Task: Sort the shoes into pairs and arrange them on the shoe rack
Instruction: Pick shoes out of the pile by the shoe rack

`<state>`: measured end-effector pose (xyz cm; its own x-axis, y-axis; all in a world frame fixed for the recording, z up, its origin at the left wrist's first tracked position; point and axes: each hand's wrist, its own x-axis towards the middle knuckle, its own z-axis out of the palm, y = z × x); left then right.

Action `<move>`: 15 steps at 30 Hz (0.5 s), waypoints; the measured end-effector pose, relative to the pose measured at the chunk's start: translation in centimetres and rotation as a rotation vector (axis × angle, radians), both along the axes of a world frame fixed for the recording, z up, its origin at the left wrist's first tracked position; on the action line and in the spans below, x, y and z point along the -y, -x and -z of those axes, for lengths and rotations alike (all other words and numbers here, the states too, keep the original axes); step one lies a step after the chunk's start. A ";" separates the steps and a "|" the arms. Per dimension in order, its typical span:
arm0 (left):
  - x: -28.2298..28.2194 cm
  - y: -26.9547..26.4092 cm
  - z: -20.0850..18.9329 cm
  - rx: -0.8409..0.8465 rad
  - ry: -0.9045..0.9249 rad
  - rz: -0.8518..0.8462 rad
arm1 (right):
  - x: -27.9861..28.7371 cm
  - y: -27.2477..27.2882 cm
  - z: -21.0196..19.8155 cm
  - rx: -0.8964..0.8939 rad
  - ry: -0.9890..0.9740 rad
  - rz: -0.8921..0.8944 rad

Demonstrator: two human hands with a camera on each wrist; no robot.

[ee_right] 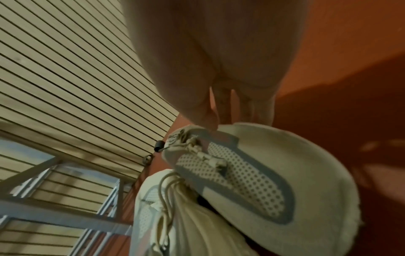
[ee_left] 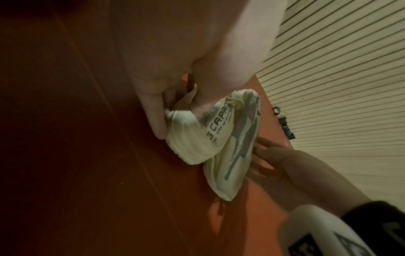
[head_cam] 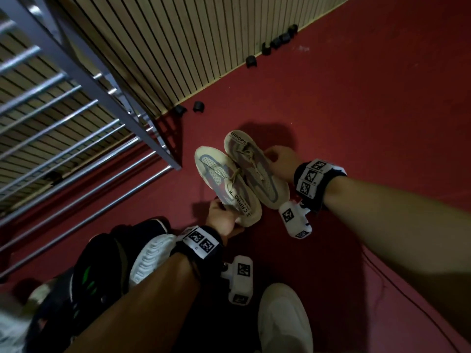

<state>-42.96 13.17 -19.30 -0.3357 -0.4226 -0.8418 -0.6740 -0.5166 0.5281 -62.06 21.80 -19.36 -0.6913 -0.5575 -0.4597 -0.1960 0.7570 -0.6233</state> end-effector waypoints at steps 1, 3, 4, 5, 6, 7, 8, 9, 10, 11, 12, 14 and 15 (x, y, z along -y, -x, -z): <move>0.1 0.0 -0.1 0.012 -0.001 0.000 | 0.1 -0.1 -0.1 0.014 -0.017 -0.011; 0.1 -0.1 -0.2 0.023 0.012 0.004 | 0.0 -0.2 -0.2 0.017 -0.046 -0.037; 0.1 -0.1 -0.1 0.026 0.029 0.017 | -0.1 -0.2 -0.1 0.005 -0.048 -0.048; 0.1 0.0 0.0 0.036 0.047 0.038 | -0.1 -0.3 -0.2 -0.003 -0.062 -0.058; 0.0 -0.1 0.0 0.051 0.070 0.065 | -0.2 -0.3 -0.2 -0.007 -0.074 -0.069; -0.1 -0.2 0.1 0.071 0.113 0.106 | -0.2 -0.5 -0.4 -0.005 -0.098 -0.081; 0.0 -0.3 0.3 0.092 0.174 0.150 | -0.1 -0.7 -0.4 0.000 -0.112 -0.094; 0.0 -0.4 0.5 0.101 0.223 0.187 | -0.1 -0.9 -0.7 0.006 -0.135 -0.112; 0.1 -0.5 0.5 0.094 0.250 0.206 | 0.0 -1.1 -0.9 0.016 -0.149 -0.132; 0.1 -0.7 0.4 0.076 0.253 0.210 | 0.1 -1.5 -1.1 0.030 -0.167 -0.157; 0.1 -0.8 0.3 0.066 0.245 0.212 | 0.3 -1.7 -1.2 0.051 -0.173 -0.178; 0.2 -1.0 -0.6 0.059 0.224 0.221 | 0.8 -2.3 -2.2 0.083 -0.177 -0.223; 0.2 -1.1 -1.3 0.037 0.213 0.231 | 1.1 -2.7 -3.0 0.078 -0.178 -0.246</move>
